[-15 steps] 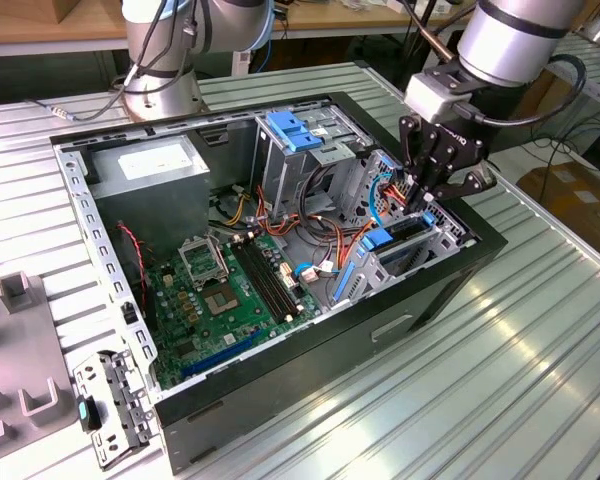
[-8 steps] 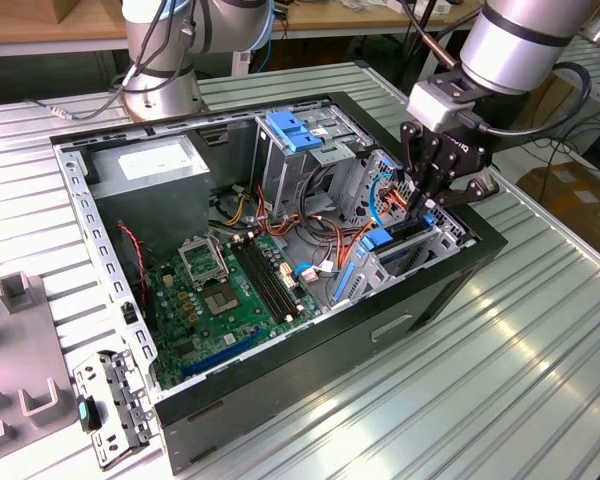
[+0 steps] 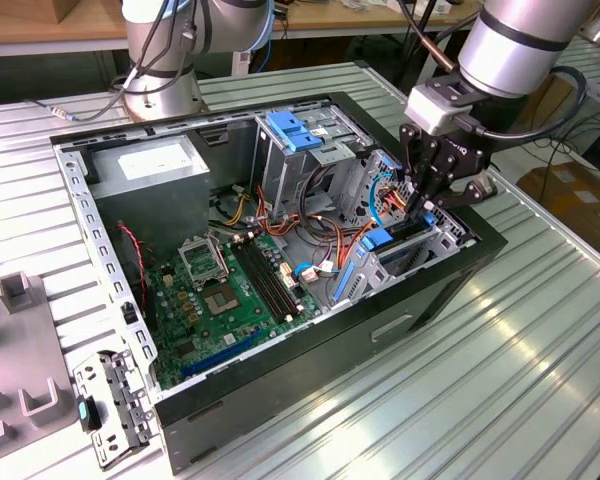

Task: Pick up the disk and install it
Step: 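Insert the first disk wire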

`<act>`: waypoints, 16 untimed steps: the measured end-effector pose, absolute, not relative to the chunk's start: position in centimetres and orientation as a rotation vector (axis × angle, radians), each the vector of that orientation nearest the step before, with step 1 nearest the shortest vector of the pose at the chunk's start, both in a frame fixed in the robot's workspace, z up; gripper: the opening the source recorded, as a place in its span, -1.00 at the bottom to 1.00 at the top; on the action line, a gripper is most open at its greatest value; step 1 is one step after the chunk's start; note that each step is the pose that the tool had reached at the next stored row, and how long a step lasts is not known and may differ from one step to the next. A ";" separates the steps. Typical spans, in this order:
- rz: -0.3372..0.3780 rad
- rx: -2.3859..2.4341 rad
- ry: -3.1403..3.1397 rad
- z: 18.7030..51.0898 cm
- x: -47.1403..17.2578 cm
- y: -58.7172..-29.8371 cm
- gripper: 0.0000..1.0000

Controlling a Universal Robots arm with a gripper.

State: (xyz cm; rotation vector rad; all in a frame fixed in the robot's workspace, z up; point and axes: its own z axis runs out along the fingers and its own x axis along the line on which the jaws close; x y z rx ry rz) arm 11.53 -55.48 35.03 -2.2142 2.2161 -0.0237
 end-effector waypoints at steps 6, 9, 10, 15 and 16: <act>-0.023 -2.214 2.216 34.8 11.5 -55.5 -0.67; -0.023 -2.214 2.216 34.7 11.5 -55.5 -0.67; -0.023 -2.215 2.216 34.7 11.5 -55.5 -0.67; -0.022 -2.215 2.217 34.3 11.5 -55.5 -0.67; -0.022 -2.215 2.217 34.2 11.5 -55.5 -0.67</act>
